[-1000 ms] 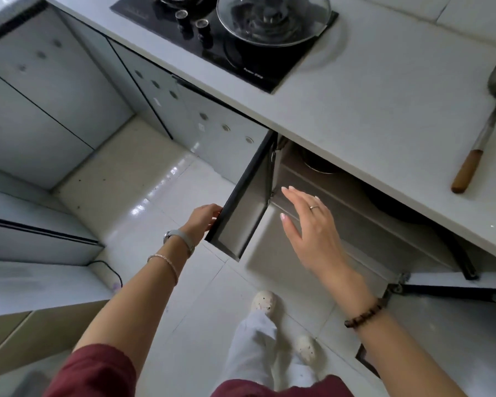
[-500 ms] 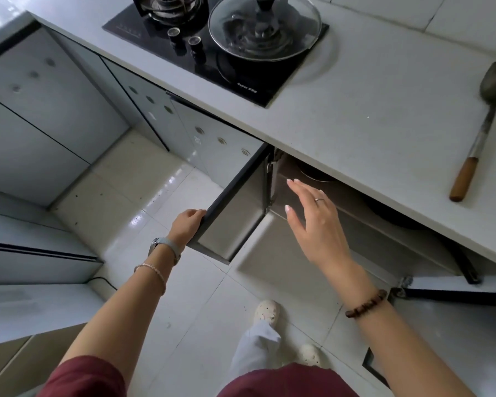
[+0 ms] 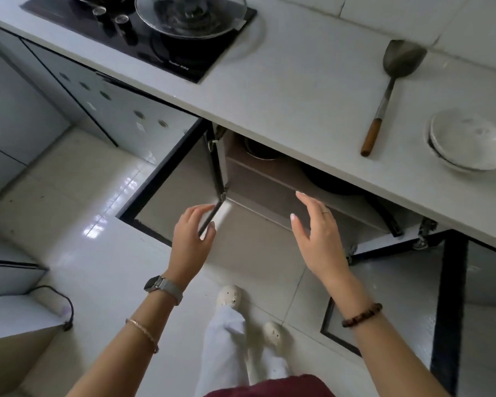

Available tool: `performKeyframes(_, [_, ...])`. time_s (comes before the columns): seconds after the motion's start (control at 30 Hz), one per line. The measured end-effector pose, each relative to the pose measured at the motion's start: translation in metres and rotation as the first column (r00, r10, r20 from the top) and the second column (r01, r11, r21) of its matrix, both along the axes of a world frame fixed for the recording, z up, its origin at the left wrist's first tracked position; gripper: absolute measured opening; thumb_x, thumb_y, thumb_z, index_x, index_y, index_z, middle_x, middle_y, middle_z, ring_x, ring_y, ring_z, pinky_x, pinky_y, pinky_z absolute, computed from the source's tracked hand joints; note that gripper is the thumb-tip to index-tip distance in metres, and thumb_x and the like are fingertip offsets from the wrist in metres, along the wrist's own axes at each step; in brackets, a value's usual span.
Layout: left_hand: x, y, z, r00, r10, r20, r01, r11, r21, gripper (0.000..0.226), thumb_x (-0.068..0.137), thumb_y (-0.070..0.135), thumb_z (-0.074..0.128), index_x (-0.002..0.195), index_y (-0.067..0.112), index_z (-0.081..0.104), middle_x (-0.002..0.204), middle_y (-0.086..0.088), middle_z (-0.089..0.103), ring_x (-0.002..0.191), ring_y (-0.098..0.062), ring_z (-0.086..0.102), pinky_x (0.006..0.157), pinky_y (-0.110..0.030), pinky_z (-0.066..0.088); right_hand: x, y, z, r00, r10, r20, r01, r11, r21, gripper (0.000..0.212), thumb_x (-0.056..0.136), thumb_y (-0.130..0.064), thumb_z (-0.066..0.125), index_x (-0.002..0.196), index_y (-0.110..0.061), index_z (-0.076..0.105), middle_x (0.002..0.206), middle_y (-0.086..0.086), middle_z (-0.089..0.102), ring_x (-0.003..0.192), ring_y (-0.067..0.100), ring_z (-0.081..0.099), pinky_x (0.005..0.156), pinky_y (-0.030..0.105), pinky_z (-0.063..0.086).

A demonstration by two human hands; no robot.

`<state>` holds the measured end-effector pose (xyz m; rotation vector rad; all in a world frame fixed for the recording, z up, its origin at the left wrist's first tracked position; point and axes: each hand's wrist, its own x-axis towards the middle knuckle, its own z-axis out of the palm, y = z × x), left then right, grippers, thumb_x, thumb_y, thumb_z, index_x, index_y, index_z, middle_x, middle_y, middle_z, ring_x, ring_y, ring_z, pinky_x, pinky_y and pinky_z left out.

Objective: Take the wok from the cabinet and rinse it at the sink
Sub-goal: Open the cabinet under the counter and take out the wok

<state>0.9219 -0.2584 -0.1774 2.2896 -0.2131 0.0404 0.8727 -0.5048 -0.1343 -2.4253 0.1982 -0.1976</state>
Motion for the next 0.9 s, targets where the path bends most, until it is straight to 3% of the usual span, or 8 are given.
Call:
performKeyframes(0.3, [-0.008, -0.098, -0.036, 0.991, -0.128, 0.05, 0.134, 0.981, -0.141, 0.034, 0.091, 0.018, 0.048, 0.123, 0.015, 0.058, 0.12, 0.004, 0.058, 0.116, -0.011, 0.053, 0.102, -0.031, 0.042, -0.025, -0.055, -0.069, 0.984, -0.178, -0.02, 0.178, 0.983, 0.034, 0.044, 0.097, -0.027, 0.051, 0.14, -0.018, 0.045, 0.138, -0.004, 0.051, 0.128, 0.01, 0.042, 0.107, 0.03, 0.038])
performKeyframes(0.4, [0.006, -0.123, -0.072, 0.979, -0.191, 0.075, 0.2, 0.97, -0.139, 0.034, 0.09, 0.017, 0.048, 0.123, 0.014, 0.058, 0.121, 0.003, 0.058, 0.116, -0.013, 0.053, 0.102, -0.037, 0.042, -0.022, -0.073, -0.109, 0.968, -0.247, -0.038, 0.248, 0.968, 0.044, 0.044, 0.097, -0.027, 0.05, 0.14, -0.017, 0.044, 0.139, -0.003, 0.05, 0.129, 0.011, 0.042, 0.106, 0.025, 0.034])
performKeyframes(0.6, [0.031, -0.179, -0.158, 0.953, -0.285, 0.1, 0.299, 0.937, -0.183, 0.032, 0.092, 0.01, 0.053, 0.123, 0.015, 0.058, 0.119, 0.004, 0.057, 0.115, -0.011, 0.052, 0.101, -0.04, 0.043, -0.021, -0.114, -0.192, 0.924, -0.379, -0.041, 0.381, 0.924, 0.025, 0.046, 0.098, -0.033, 0.047, 0.141, -0.019, 0.043, 0.14, -0.004, 0.048, 0.13, 0.011, 0.042, 0.106, 0.027, 0.036])
performKeyframes(0.9, [0.073, -0.257, -0.275, 0.909, -0.371, 0.193, 0.411, 0.876, -0.251, 0.029, 0.092, 0.011, 0.053, 0.12, 0.017, 0.059, 0.116, 0.008, 0.057, 0.112, -0.009, 0.053, 0.1, -0.035, 0.043, 0.008, -0.181, -0.307, 0.853, -0.519, 0.061, 0.518, 0.855, 0.033, 0.046, 0.098, -0.035, 0.047, 0.142, -0.024, 0.04, 0.144, -0.003, 0.044, 0.135, 0.013, 0.039, 0.102, 0.021, 0.03])
